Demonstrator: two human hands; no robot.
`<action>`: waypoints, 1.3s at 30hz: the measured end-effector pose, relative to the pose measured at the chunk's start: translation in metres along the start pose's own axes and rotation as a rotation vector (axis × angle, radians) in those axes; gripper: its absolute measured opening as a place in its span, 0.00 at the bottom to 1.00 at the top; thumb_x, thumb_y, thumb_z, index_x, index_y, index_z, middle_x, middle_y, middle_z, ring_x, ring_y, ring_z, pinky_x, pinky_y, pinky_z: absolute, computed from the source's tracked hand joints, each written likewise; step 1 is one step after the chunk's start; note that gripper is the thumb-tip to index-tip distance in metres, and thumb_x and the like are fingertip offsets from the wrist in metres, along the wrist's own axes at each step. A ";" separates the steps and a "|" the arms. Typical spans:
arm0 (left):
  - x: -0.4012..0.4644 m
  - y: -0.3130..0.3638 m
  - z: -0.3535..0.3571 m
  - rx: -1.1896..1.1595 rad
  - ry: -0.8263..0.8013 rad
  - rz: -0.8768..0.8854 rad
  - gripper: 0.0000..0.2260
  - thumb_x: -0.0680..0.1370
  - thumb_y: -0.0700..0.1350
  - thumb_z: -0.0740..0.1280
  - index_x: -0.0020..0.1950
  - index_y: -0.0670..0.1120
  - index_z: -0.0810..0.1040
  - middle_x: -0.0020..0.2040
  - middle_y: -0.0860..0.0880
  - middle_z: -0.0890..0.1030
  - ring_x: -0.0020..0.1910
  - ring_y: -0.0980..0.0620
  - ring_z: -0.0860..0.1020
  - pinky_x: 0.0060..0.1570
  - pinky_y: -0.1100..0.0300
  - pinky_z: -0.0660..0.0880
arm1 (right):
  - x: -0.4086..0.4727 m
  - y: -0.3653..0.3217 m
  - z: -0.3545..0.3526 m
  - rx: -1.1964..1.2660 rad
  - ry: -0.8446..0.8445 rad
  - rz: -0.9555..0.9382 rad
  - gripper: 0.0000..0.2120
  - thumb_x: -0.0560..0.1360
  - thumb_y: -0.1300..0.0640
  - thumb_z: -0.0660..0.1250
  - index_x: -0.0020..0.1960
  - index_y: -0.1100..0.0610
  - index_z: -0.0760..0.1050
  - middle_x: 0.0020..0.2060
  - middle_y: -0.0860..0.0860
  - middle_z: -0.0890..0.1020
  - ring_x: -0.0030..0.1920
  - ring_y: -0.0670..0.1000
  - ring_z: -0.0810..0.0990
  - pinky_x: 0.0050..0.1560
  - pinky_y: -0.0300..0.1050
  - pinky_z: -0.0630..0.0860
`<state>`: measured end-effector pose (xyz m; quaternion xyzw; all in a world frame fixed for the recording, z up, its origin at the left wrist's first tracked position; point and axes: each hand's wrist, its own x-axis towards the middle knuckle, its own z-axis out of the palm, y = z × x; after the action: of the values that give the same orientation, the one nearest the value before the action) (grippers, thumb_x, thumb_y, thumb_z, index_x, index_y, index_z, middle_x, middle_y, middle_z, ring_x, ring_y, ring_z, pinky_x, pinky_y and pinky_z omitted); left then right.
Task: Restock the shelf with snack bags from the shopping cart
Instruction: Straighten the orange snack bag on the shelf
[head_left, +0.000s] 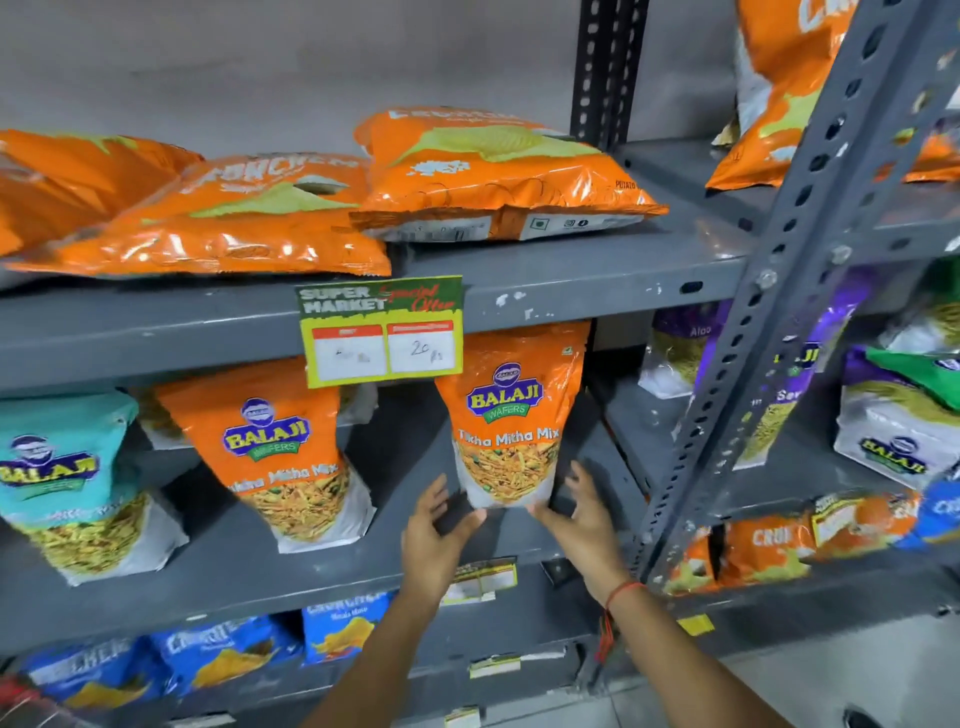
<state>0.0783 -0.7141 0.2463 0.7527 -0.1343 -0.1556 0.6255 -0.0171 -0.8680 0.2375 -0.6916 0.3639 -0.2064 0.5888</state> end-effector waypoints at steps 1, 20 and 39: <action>-0.007 0.001 -0.010 -0.014 0.008 0.004 0.29 0.69 0.45 0.75 0.68 0.47 0.70 0.62 0.50 0.75 0.62 0.52 0.73 0.61 0.56 0.70 | -0.009 0.003 0.006 0.007 0.048 -0.008 0.40 0.68 0.57 0.75 0.74 0.53 0.58 0.70 0.53 0.69 0.70 0.53 0.68 0.66 0.51 0.70; -0.174 0.048 -0.466 0.007 0.626 0.153 0.22 0.68 0.47 0.75 0.61 0.47 0.76 0.54 0.48 0.79 0.55 0.49 0.78 0.55 0.53 0.73 | -0.308 -0.141 0.323 0.088 -0.333 -0.339 0.24 0.72 0.58 0.71 0.66 0.55 0.69 0.60 0.51 0.74 0.59 0.50 0.73 0.62 0.47 0.70; -0.001 -0.104 -0.637 -0.030 0.701 -0.129 0.28 0.69 0.43 0.75 0.66 0.40 0.71 0.63 0.37 0.77 0.62 0.38 0.76 0.62 0.43 0.73 | -0.204 -0.125 0.605 -0.167 -0.733 -0.149 0.36 0.71 0.55 0.72 0.73 0.54 0.59 0.71 0.57 0.68 0.70 0.53 0.68 0.67 0.46 0.68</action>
<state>0.3342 -0.1214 0.2517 0.7579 0.1387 0.0708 0.6335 0.3149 -0.3090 0.2528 -0.7896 0.0937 0.0427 0.6049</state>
